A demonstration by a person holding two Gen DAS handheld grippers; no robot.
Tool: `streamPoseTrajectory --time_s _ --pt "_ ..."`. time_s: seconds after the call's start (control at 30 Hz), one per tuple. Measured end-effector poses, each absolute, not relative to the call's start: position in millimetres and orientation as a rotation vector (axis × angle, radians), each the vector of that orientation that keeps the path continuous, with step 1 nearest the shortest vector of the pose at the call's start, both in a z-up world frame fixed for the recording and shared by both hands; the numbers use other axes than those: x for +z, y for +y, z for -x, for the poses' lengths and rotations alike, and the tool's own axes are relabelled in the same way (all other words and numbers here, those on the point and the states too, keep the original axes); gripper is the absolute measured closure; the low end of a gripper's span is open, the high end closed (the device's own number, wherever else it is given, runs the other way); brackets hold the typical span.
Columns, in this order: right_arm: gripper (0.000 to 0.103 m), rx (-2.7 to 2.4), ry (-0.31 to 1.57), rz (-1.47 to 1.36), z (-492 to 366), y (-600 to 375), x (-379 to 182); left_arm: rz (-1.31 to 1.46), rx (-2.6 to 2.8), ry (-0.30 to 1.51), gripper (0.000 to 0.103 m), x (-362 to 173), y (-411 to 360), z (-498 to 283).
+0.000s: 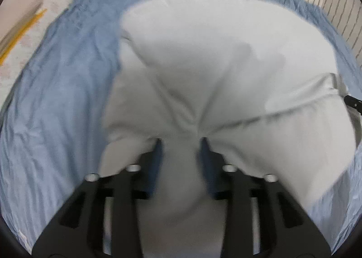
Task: Fold large clothes
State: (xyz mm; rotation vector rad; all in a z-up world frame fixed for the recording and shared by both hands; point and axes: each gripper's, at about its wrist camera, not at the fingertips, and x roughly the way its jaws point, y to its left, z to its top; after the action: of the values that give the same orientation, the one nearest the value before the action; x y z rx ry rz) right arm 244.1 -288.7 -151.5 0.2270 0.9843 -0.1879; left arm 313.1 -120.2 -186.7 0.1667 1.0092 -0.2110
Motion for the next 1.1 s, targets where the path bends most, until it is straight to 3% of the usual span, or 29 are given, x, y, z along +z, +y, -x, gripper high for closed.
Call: streamPoseTrajectory --time_s 0.03,0.2,0.3,0.43,0.63,1.1 --pt "0.059 -0.192 0.957 -0.229 -233 -291 -144 -0.167 -0.205 0.993 0.051 -182 -116 -307" --pt "0.058 -0.215 0.917 -0.198 -191 -296 -133 -0.163 -0.174 0.937 0.051 -165 -82 -269" --pt "0.062 -0.215 0.95 -0.187 -184 -298 -142 -0.136 -0.177 0.976 0.052 -181 -70 -267" --pt "0.075 -0.198 1.015 -0.273 -181 -306 -171 -0.153 -0.178 1.022 0.057 -205 -76 -271" --pt "0.075 -0.177 1.093 -0.359 -177 -300 -210 -0.116 -0.203 1.07 0.058 -242 -78 -265" --pt "0.077 -0.199 1.135 -0.238 -230 -277 -226 -0.198 -0.176 1.093 0.058 -253 -104 -278"
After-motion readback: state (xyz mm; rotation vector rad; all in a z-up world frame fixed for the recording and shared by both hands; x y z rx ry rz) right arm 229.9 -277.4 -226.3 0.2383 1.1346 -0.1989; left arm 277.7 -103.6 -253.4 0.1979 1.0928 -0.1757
